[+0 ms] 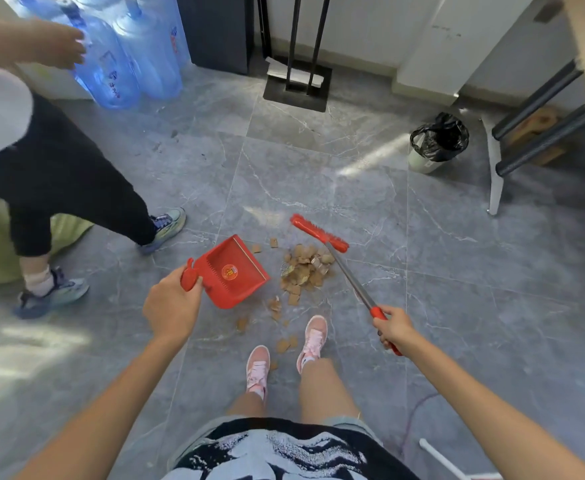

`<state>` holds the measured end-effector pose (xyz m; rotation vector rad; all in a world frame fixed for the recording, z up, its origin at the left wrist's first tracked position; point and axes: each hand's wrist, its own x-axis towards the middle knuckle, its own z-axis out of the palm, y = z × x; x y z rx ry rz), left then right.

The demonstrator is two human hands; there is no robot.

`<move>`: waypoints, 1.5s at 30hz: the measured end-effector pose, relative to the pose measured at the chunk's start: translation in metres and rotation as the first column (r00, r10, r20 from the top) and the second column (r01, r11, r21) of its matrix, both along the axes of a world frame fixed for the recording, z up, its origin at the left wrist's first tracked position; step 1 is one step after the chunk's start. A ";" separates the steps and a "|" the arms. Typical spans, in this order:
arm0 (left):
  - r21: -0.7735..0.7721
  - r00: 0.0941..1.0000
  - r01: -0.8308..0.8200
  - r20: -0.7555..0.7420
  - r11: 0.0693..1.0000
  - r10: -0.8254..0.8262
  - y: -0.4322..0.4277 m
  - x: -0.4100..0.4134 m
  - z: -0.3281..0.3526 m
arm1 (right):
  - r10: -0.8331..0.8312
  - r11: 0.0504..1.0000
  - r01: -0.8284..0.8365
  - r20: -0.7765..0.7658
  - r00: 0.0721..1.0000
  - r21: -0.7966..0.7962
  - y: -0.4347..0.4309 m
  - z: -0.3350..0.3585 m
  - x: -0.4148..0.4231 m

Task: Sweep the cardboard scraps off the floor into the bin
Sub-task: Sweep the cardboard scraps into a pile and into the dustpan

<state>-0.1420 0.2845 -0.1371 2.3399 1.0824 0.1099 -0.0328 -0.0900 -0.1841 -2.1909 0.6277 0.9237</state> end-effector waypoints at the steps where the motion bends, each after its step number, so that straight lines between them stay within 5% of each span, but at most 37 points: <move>1: -0.004 1.000 -0.004 0.002 1.000 0.004 0.000 -0.002 0.001 | -0.005 1.000 0.005 0.000 1.000 0.005 0.000 0.001 -0.001; 17: 0.037 0.991 -0.126 -0.033 0.991 0.127 -0.029 -0.038 -0.004 | 0.081 0.996 -0.079 -0.056 0.995 0.029 -0.008 0.013 0.019; 32: 0.053 0.989 -0.107 -0.101 0.993 0.112 0.044 -0.007 -0.011 | 0.329 0.944 -0.330 -0.018 0.944 -0.023 0.162 -0.014 0.090; 39: 0.026 0.986 -0.106 -0.125 0.994 0.109 0.063 0.002 -0.026 | 0.476 0.869 -0.480 -0.062 0.877 -0.121 0.204 -0.041 0.115; 45: 0.024 0.986 -0.092 -0.137 0.995 0.095 0.064 0.004 -0.033 | 0.653 0.723 -0.666 -0.135 0.745 -0.183 0.157 -0.047 0.096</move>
